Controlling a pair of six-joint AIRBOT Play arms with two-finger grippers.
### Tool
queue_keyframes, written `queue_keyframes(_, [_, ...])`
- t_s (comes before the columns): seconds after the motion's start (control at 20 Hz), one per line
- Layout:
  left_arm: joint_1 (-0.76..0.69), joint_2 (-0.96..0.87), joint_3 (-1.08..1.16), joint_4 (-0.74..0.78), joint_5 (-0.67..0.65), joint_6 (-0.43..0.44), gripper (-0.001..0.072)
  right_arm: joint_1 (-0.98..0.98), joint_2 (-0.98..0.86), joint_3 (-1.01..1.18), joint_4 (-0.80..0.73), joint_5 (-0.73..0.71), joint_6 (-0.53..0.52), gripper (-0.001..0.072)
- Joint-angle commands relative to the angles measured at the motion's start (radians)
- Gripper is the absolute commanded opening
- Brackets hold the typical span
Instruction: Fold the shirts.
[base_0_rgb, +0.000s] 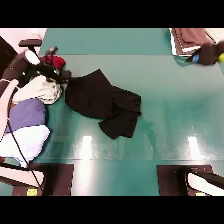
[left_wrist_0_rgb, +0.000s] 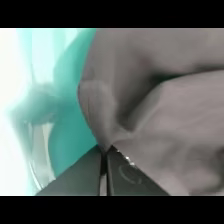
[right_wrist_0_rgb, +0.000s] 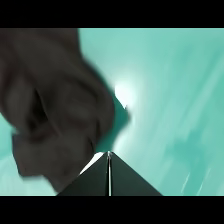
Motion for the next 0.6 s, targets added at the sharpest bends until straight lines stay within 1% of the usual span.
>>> queue_keyframes(0.0, [0.000,0.072,0.085,0.002,0.000,0.020,0.0024,0.001,0.044,-0.385,-0.041,-0.093,0.048,0.0227])
queue_keyframes(0.05, [0.000,0.087,0.095,0.002,0.000,0.020,0.0024,0.003,0.043,-0.509,-0.014,-0.139,0.050,0.0493])
queue_keyframes(0.1, [0.000,0.094,0.096,0.000,0.000,0.019,0.0023,0.003,0.034,-0.637,0.058,-0.194,0.049,0.0521])
queue_keyframes(0.15, [0.000,0.096,0.097,0.000,-0.007,0.019,0.0024,0.004,0.013,-0.737,0.153,-0.235,0.030,0.0486])
queue_keyframes(0.2, [0.000,0.096,0.097,0.000,-0.013,0.019,0.0024,0.016,-0.016,-0.822,0.262,-0.274,-0.035,0.0424])
queue_keyframes(0.25, [0.000,0.096,0.097,0.000,-0.014,0.019,0.0024,0.039,-0.045,-0.879,0.348,-0.317,-0.075,0.0424])
queue_keyframes(0.35, [0.000,0.096,0.097,0.000,-0.015,0.019,0.0024,0.117,-0.100,-0.932,0.469,-0.418,-0.112,0.0424])
queue_keyframes(0.55, [0.000,0.096,0.097,0.000,-0.017,0.019,0.0024,0.323,-0.208,-0.848,0.486,-0.563,-0.110,0.0424])
